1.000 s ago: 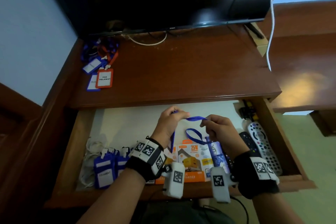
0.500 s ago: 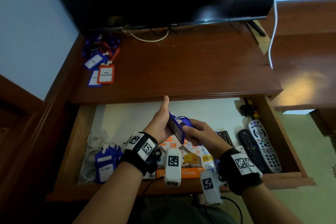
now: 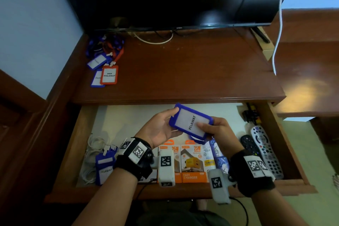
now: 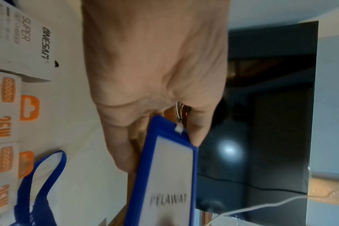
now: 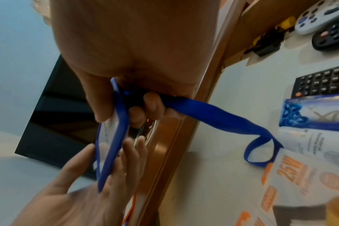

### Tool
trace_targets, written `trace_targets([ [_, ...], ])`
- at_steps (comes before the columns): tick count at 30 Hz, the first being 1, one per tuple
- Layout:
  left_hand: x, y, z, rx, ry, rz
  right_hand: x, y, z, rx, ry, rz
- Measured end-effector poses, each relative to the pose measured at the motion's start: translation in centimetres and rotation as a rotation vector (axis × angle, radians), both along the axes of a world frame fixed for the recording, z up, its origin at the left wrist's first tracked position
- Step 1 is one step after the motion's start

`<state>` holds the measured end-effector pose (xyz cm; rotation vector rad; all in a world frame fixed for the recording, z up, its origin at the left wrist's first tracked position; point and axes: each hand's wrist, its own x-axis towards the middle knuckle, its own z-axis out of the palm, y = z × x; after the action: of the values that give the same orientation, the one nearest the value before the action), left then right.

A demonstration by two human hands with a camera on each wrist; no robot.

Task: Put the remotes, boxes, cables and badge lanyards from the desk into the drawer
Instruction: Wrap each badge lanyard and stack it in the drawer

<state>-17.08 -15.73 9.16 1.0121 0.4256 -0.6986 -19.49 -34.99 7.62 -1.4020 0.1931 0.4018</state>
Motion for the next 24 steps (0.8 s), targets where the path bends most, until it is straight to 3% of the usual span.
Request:
trace_targets([
  [13, -0.5, 2.9, -1.5, -0.143, -0.183, -0.099, 0.3, -0.9, 0.7, 0.028, 0.043, 0.072],
  [21, 0.3, 1.1, -2.4, 0.352, -0.245, -0.129, 0.3, -0.4, 0.7, -0.08, 0.072, 0.074],
  [24, 0.2, 1.1, -2.7, 0.455, -0.286, -0.241, 0.3, -0.5, 0.8, -0.088, 0.076, 0.061],
])
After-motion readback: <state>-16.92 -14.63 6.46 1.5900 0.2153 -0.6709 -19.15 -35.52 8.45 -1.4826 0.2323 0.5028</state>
